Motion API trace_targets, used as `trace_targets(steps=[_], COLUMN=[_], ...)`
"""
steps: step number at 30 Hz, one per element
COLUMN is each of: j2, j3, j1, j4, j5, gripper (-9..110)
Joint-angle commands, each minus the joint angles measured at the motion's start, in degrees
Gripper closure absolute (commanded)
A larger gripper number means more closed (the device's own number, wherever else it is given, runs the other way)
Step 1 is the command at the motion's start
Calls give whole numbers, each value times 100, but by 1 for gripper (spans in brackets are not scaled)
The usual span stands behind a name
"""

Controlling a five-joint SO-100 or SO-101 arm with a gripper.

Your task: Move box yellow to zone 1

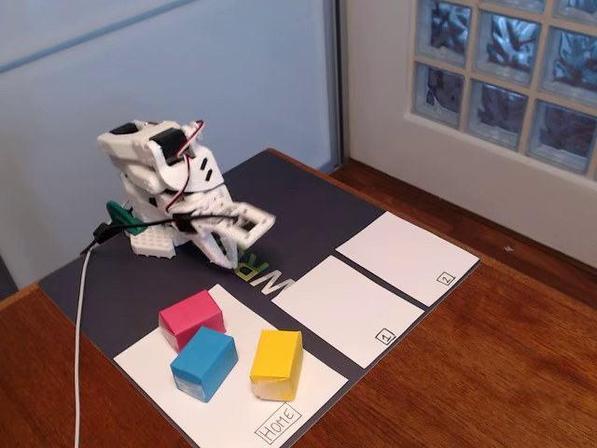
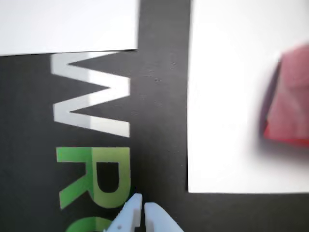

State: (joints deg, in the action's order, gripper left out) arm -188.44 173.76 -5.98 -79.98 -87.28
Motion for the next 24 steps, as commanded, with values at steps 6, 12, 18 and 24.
trace_targets(steps=[6, 12, 18, 24], j2=[2909, 4808, 6196, 7348], j3=[-2373, -4500, -5783, -7031], j1=[149, 308, 290, 62], j4=[703, 747, 756, 949], j5=[-870, -1521, -2013, -2769], gripper=[102, 102, 102, 102])
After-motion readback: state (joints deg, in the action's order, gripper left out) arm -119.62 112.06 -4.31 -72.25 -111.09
